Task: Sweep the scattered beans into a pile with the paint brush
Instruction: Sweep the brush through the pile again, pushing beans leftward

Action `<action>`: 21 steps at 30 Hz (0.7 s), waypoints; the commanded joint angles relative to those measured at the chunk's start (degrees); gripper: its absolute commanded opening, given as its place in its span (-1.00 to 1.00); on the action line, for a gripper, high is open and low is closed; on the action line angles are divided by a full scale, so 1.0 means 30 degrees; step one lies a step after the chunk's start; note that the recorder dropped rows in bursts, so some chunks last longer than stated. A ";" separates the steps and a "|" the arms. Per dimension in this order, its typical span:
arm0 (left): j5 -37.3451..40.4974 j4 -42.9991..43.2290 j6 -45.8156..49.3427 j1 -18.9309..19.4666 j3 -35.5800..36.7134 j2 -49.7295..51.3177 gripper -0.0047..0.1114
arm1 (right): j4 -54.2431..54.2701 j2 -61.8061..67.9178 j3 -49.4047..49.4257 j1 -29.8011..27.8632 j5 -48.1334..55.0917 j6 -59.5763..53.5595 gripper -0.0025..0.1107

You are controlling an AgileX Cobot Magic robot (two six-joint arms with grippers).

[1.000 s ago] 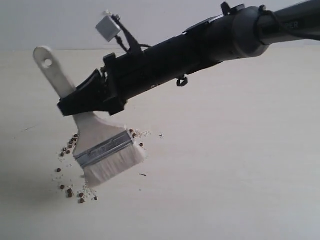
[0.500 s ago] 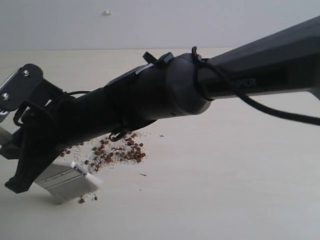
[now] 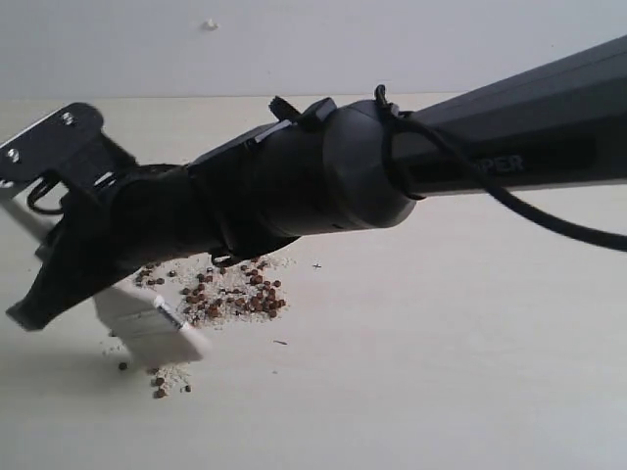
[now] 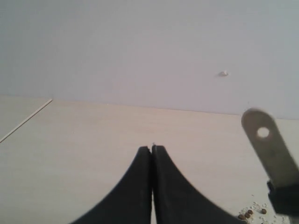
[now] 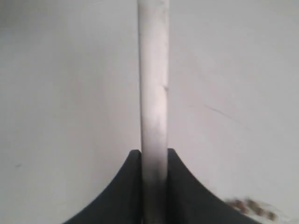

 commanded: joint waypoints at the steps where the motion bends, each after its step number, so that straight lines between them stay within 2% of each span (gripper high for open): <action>1: 0.0008 -0.0091 0.0007 0.0013 -0.0016 -0.0125 -0.92 | 0.0170 -0.1357 -0.0001 -0.0033 -0.5849 0.2408 -0.96; 5: 0.0008 -0.0091 0.0007 0.0013 -0.0016 -0.0125 -0.92 | -0.0117 -0.2480 -0.0001 0.0342 -0.8309 0.3281 -0.96; 7: 0.0008 -0.0091 0.0007 0.0013 -0.0016 -0.0125 -0.92 | -0.2683 -0.3063 -0.0001 0.1090 -0.9880 0.5109 -0.96; 11: 0.0008 -0.0091 0.0007 0.0013 -0.0016 -0.0125 -0.92 | -0.7367 -0.3817 0.0045 0.3410 -1.6201 0.8740 -0.96; 14: 0.0008 -0.0091 0.0007 0.0013 -0.0016 -0.0125 -0.92 | -0.8677 -0.3728 0.0308 0.5169 -2.0348 1.0379 -0.96; 17: 0.0008 -0.0091 0.0007 0.0013 -0.0016 -0.0125 -0.92 | -1.0728 -0.3153 0.1315 0.6149 -2.1002 1.4242 -0.96; 21: 0.0008 -0.0091 0.0007 0.0013 -0.0016 -0.0125 -0.92 | -1.5939 -0.1907 0.3319 0.6399 -2.1053 2.2355 -0.96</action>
